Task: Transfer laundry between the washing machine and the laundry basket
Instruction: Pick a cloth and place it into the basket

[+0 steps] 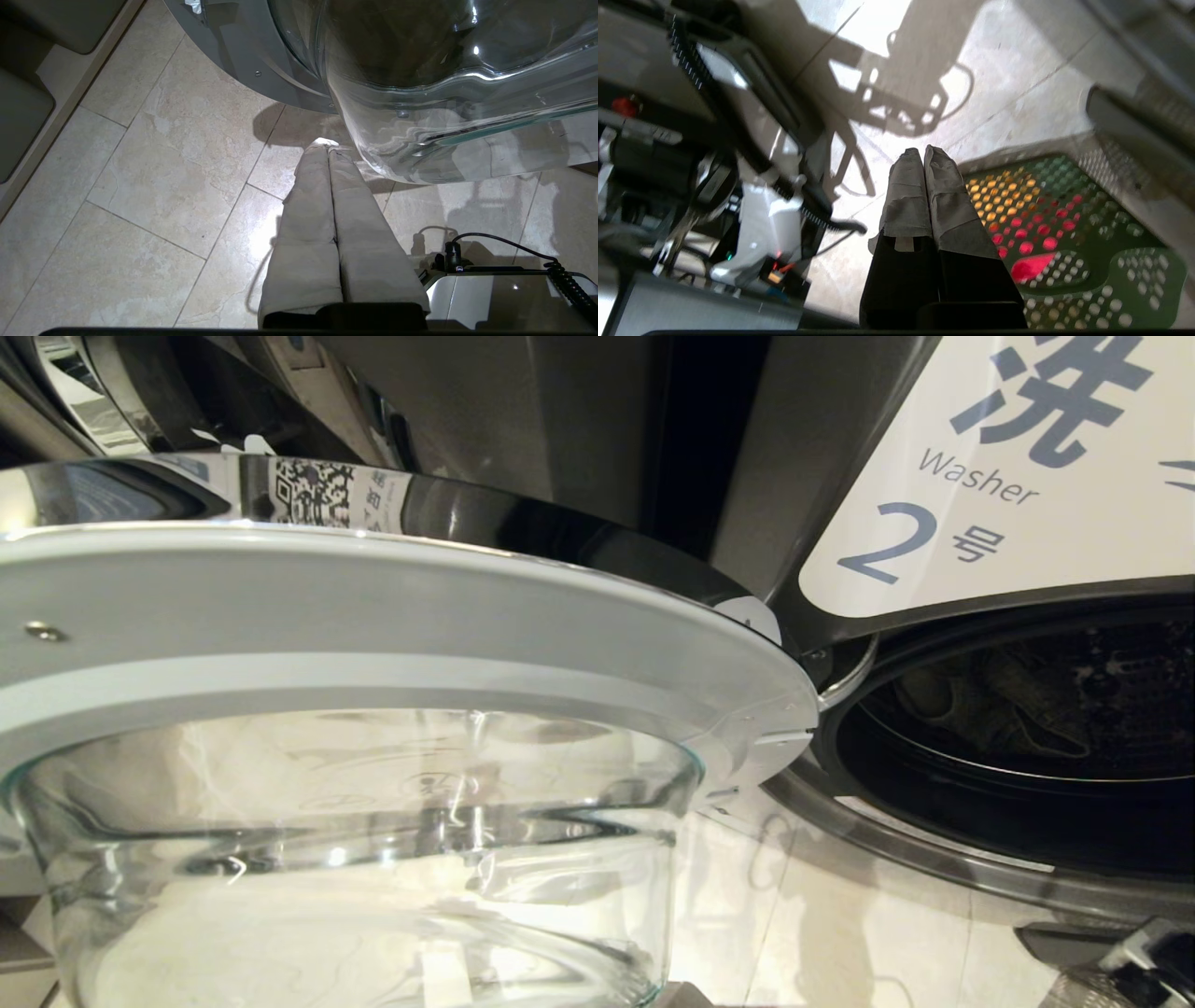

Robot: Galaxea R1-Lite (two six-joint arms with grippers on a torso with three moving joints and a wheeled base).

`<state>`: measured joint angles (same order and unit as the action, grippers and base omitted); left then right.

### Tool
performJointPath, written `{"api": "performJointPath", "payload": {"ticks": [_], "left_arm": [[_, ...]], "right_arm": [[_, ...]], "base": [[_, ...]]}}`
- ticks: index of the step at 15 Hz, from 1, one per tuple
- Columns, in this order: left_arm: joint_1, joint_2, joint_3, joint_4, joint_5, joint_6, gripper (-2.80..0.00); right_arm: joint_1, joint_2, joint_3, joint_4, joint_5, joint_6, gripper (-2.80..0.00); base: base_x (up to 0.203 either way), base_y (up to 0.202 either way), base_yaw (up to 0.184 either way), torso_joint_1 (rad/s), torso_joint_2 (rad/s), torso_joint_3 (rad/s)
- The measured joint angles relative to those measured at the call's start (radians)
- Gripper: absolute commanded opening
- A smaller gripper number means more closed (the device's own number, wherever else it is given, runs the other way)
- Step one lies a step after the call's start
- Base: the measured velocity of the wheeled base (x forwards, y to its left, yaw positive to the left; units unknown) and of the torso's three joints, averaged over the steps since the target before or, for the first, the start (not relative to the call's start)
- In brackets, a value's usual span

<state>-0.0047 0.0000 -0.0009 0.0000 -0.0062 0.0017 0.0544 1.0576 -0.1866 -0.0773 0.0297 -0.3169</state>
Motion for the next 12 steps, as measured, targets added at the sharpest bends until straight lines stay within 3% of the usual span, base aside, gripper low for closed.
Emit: {"api": "performJointPath", "payload": {"ticks": [7,12], "left_arm": [[0.0,0.0,0.0,0.0,0.0,0.0,-2.8],[0.0,0.0,0.0,0.0,0.0,0.0,-2.8]], "right_arm": [[0.044,0.43,-0.004,-0.57,-0.007,-0.09,-2.8],[0.045,0.621,-0.082,-0.8,0.014,-0.19,-2.8]], "base": [[0.0,0.0,0.0,0.0,0.0,0.0],[0.0,0.0,0.0,0.0,0.0,0.0]]}}
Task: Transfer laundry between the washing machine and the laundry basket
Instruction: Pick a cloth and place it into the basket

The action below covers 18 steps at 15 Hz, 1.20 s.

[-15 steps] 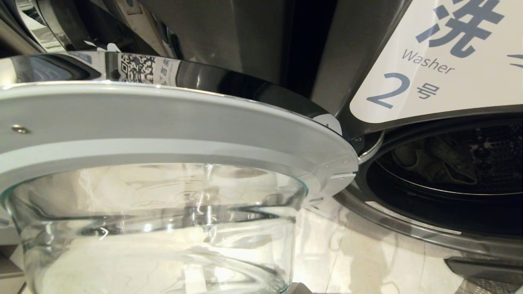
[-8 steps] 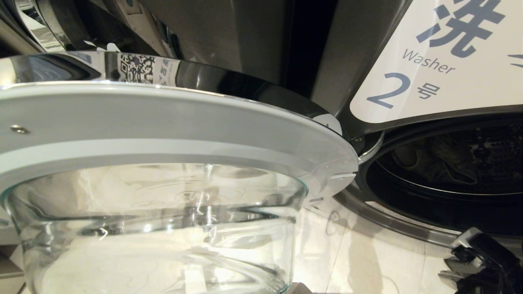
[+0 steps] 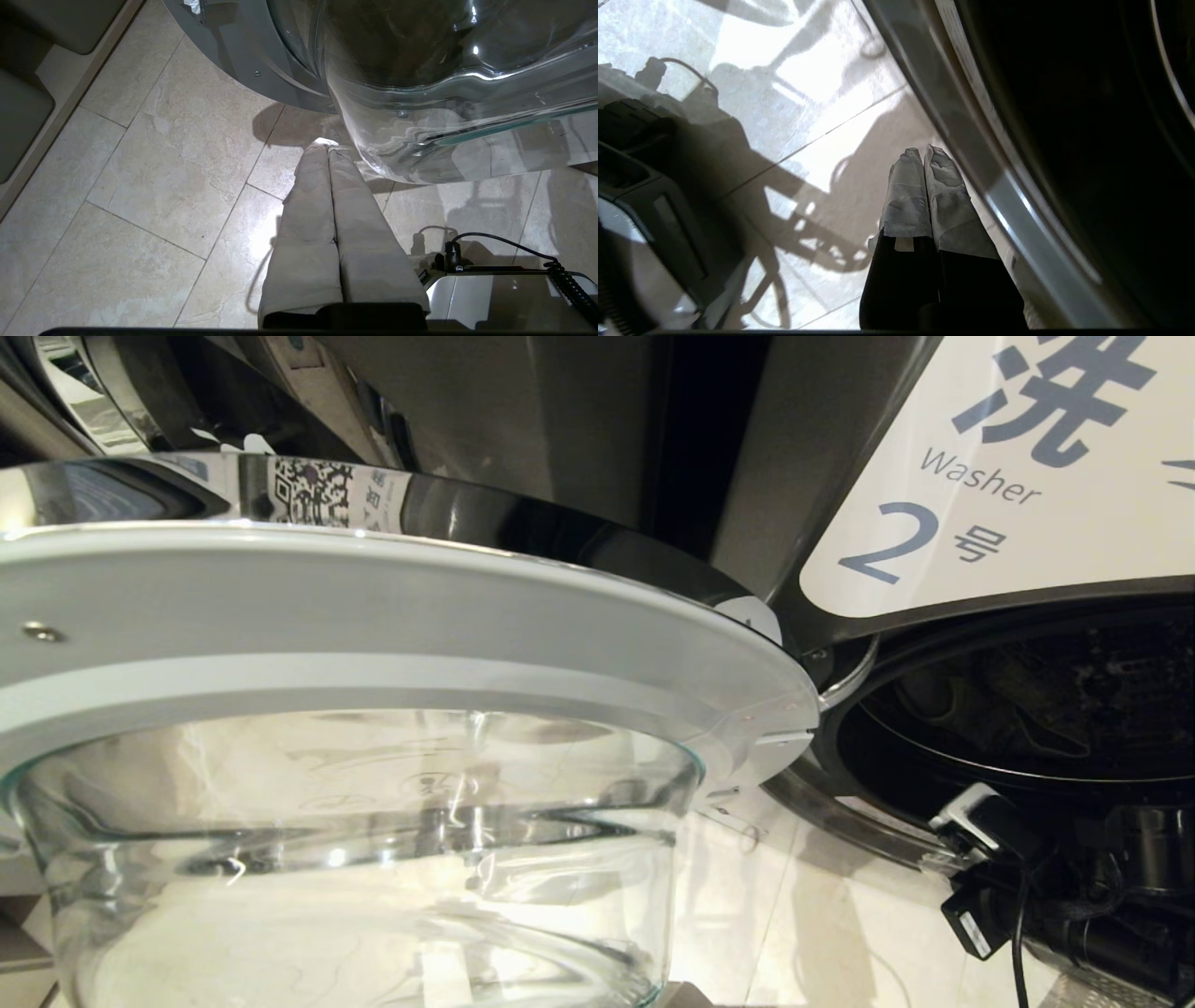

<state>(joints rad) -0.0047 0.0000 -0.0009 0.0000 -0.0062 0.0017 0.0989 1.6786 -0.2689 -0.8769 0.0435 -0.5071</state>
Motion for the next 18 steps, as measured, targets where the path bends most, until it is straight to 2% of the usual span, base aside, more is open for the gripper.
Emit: {"api": "performJointPath", "payload": {"ticks": [2,5,10,12,14,16,18], "left_arm": [[0.0,0.0,0.0,0.0,0.0,0.0,-2.8],[0.0,0.0,0.0,0.0,0.0,0.0,-2.8],[0.0,0.0,0.0,0.0,0.0,0.0,-2.8],[0.0,0.0,0.0,0.0,0.0,0.0,-2.8],[0.0,0.0,0.0,0.0,0.0,0.0,-2.8],[0.0,0.0,0.0,0.0,0.0,0.0,-2.8],[0.0,0.0,0.0,0.0,0.0,0.0,-2.8]], "right_arm": [[0.0,0.035,-0.006,-0.065,0.032,-0.065,-2.8],[-0.002,0.064,-0.01,-0.107,0.038,-0.147,-2.8],[-0.014,0.008,-0.008,-0.095,0.029,-0.247,-2.8],[-0.026,-0.043,-0.006,-0.034,-0.01,-0.301,-2.8],[-0.033,-0.102,-0.009,0.065,-0.097,-0.344,-2.8],[-0.037,-0.171,-0.018,0.206,-0.189,-0.354,-2.8],[-0.037,-0.237,-0.032,0.349,-0.244,-0.363,-2.8]], "base": [[0.0,0.0,0.0,0.0,0.0,0.0],[0.0,0.0,0.0,0.0,0.0,0.0],[0.0,0.0,0.0,0.0,0.0,0.0],[0.0,0.0,0.0,0.0,0.0,0.0],[0.0,0.0,0.0,0.0,0.0,0.0],[0.0,0.0,0.0,0.0,0.0,0.0],[0.0,0.0,0.0,0.0,0.0,0.0]]}}
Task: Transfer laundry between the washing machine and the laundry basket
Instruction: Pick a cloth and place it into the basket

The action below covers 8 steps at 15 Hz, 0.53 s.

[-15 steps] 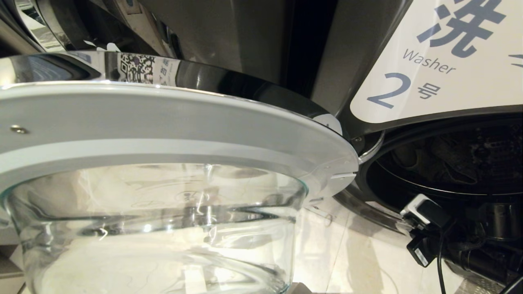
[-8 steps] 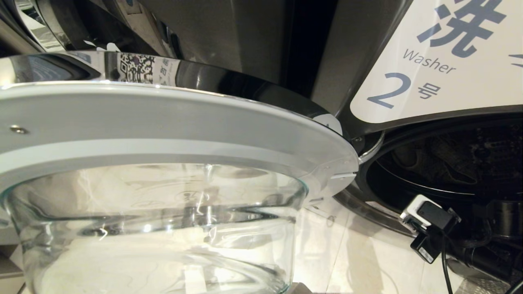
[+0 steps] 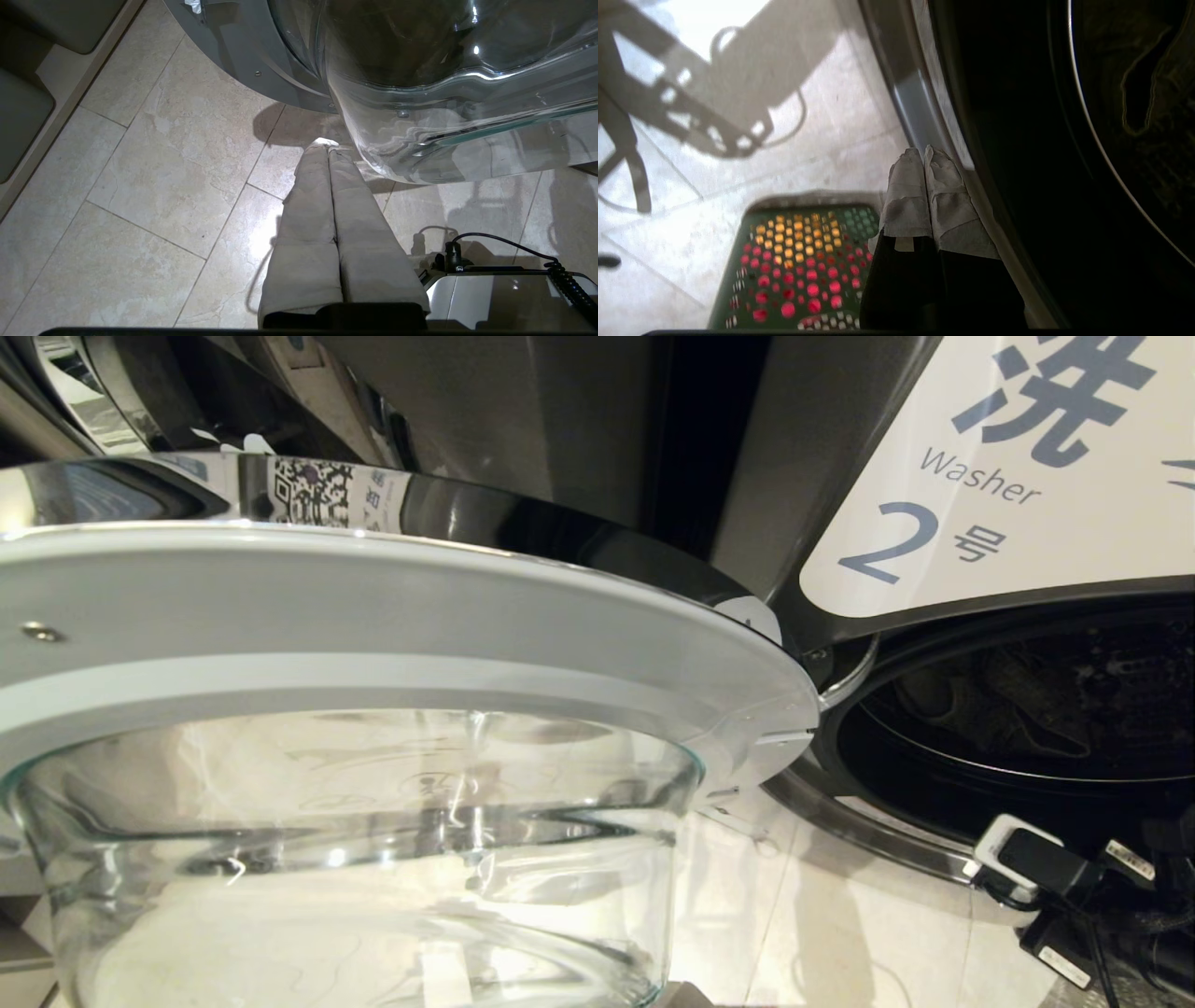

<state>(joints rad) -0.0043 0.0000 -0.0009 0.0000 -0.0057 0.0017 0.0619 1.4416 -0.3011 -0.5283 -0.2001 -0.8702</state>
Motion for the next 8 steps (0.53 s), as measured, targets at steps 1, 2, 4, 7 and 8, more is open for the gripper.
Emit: {"api": "performJointPath", "payload": {"ticks": [1,2,4,7,8], "left_arm": [[0.0,0.0,0.0,0.0,0.0,0.0,-2.8],[0.0,0.0,0.0,0.0,0.0,0.0,-2.8],[0.0,0.0,0.0,0.0,0.0,0.0,-2.8],[0.0,0.0,0.0,0.0,0.0,0.0,-2.8],[0.0,0.0,0.0,0.0,0.0,0.0,-2.8]], "right_arm": [[0.0,-0.03,-0.005,0.056,-0.016,-0.014,-2.8],[0.0,-0.057,-0.007,0.09,-0.021,-0.023,-2.8],[0.0,-0.109,-0.001,0.103,-0.022,-0.02,-2.8],[0.0,-0.18,0.026,0.104,-0.017,-0.001,-2.8],[0.0,-0.202,0.041,0.103,-0.017,0.003,-2.8]], "base": [[0.0,0.0,0.0,0.0,0.0,0.0],[0.0,0.0,0.0,0.0,0.0,0.0],[0.0,0.0,0.0,0.0,0.0,0.0],[0.0,0.0,0.0,0.0,0.0,0.0],[0.0,0.0,0.0,0.0,0.0,0.0]]}}
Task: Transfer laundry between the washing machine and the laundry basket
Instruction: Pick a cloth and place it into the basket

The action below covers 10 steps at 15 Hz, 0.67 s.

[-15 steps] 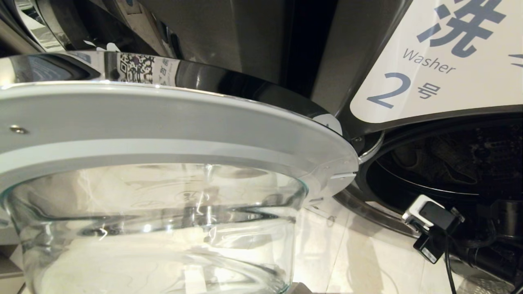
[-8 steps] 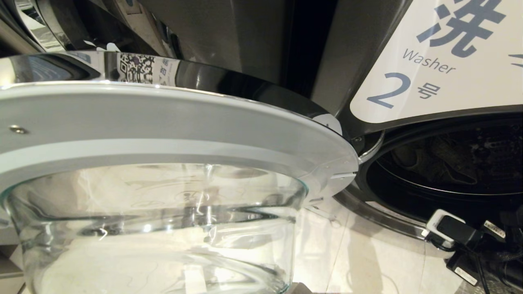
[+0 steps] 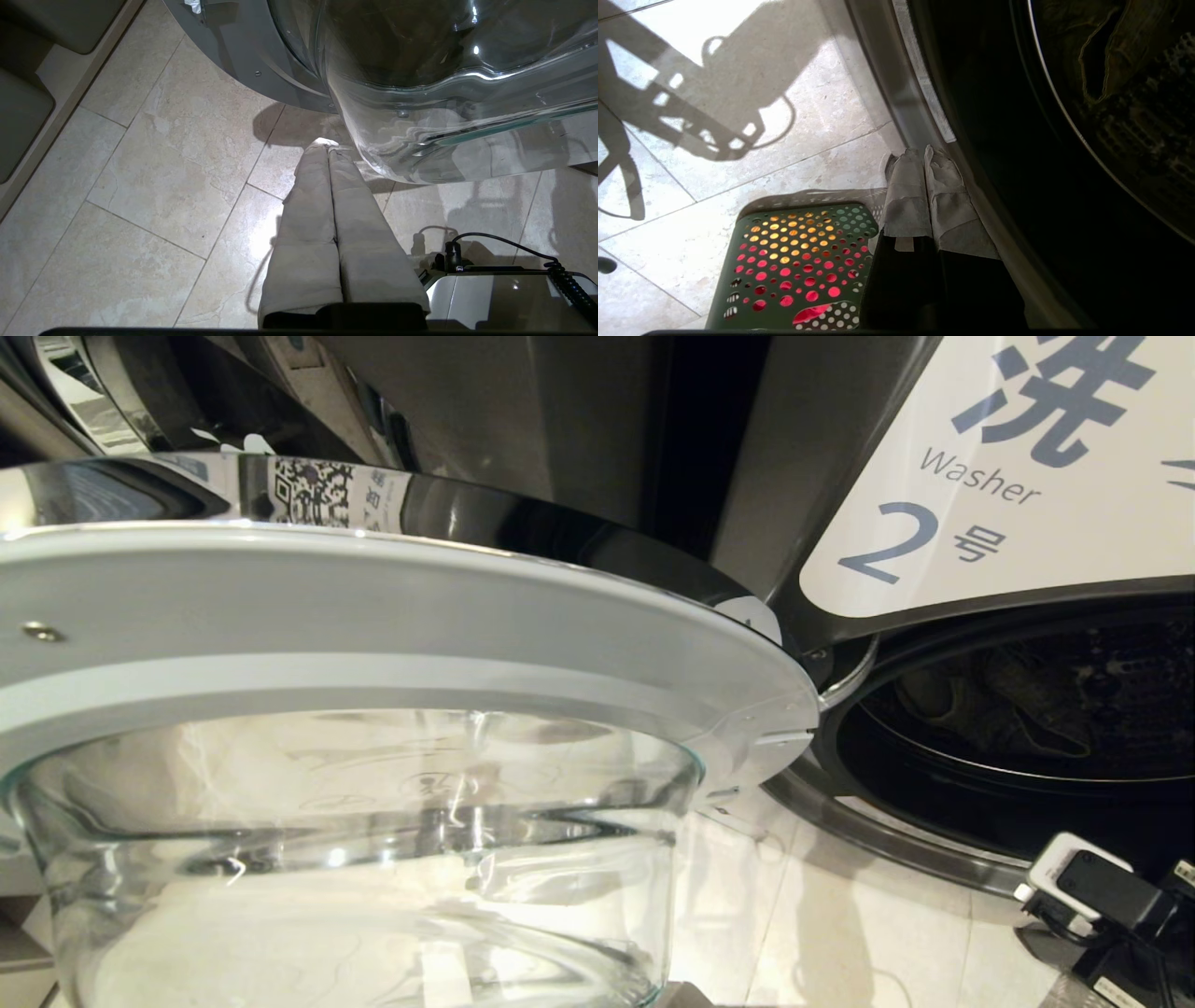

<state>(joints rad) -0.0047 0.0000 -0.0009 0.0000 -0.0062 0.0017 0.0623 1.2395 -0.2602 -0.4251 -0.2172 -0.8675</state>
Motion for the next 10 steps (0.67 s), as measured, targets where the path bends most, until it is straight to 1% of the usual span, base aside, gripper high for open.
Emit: {"api": "performJointPath", "payload": {"ticks": [3,8,10], "left_arm": [[0.0,0.0,0.0,0.0,0.0,0.0,-2.8],[0.0,0.0,0.0,0.0,0.0,0.0,-2.8],[0.0,0.0,0.0,0.0,0.0,0.0,-2.8]], "right_arm": [[0.0,-0.046,0.037,-0.001,-0.002,0.012,-2.8],[-0.003,-0.065,0.034,-0.006,-0.005,0.042,-2.8],[-0.008,-0.074,0.04,-0.006,-0.005,0.042,-2.8]], "base": [[0.0,0.0,0.0,0.0,0.0,0.0],[0.0,0.0,0.0,0.0,0.0,0.0],[0.0,0.0,0.0,0.0,0.0,0.0]]}}
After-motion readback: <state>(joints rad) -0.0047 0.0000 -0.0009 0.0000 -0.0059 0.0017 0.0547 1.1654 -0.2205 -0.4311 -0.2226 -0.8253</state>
